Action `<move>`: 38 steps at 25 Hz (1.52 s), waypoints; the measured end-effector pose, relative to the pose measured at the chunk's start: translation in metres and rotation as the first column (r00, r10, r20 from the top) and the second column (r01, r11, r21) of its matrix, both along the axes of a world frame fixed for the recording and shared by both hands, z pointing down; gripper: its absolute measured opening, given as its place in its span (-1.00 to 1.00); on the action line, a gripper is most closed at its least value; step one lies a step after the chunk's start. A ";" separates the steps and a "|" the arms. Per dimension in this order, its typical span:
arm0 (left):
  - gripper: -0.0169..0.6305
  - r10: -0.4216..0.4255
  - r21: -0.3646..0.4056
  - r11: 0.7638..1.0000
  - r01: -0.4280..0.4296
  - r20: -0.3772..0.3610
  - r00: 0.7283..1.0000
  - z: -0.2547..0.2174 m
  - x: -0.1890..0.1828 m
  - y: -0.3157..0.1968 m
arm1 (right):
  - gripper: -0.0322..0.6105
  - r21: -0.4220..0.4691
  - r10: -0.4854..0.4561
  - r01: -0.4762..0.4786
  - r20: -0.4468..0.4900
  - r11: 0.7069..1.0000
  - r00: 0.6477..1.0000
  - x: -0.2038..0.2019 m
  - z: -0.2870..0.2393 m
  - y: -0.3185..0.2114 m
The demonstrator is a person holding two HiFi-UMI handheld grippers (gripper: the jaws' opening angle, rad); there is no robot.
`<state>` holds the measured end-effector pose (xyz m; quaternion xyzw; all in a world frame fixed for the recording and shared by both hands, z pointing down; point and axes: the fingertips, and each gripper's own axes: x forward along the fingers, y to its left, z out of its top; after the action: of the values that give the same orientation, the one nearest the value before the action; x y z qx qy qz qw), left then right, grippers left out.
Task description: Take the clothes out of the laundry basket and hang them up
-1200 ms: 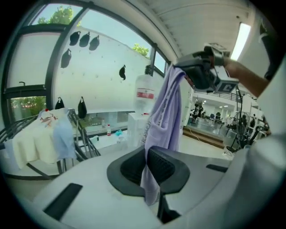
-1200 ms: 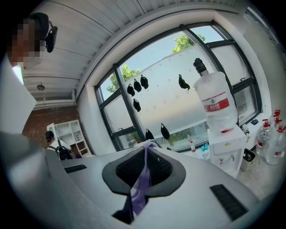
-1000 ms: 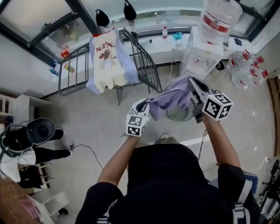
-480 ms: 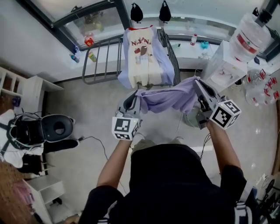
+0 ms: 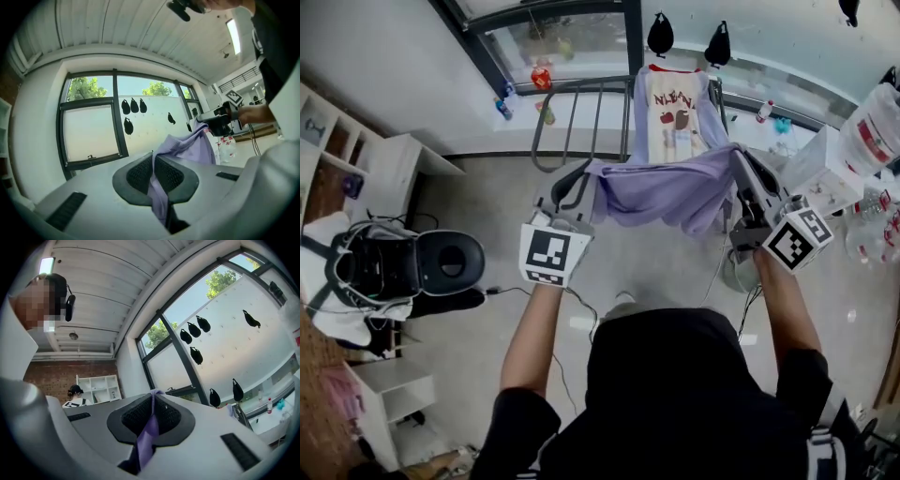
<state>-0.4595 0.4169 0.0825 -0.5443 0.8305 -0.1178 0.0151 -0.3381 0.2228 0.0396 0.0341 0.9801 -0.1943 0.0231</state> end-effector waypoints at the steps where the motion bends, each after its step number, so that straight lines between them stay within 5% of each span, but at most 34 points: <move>1: -0.92 -0.005 -0.005 1.000 0.005 0.009 1.000 -0.007 -0.013 0.012 | -0.86 0.003 -0.006 0.006 0.009 1.000 1.000 -0.014 -0.007 0.011; 9: -0.92 -0.097 0.008 0.995 0.096 0.072 0.993 -0.039 -0.106 0.072 | -0.86 0.036 -0.076 0.073 0.076 0.997 0.994 -0.108 -0.033 0.063; 18: -0.92 -0.216 -0.037 0.975 0.217 0.031 0.976 -0.012 -0.246 0.074 | -0.86 0.041 -0.125 0.124 0.028 0.991 0.992 -0.239 0.009 0.067; 28: -0.92 -0.217 -0.247 0.949 0.195 -0.069 0.974 0.100 -0.417 0.004 | -0.86 -0.071 -0.072 0.066 -0.084 0.995 0.994 -0.400 0.116 -0.002; 38: -0.92 -0.279 -0.450 0.883 0.131 -0.282 0.918 0.271 -0.529 -0.068 | -0.86 -0.196 -0.153 0.090 -0.336 0.977 0.929 -0.522 0.263 -0.071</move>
<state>-0.9884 0.3487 0.3534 -0.4542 0.8287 -0.2003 -0.2585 -0.8602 0.1519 0.3024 0.0575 0.9434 -0.2846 -0.1604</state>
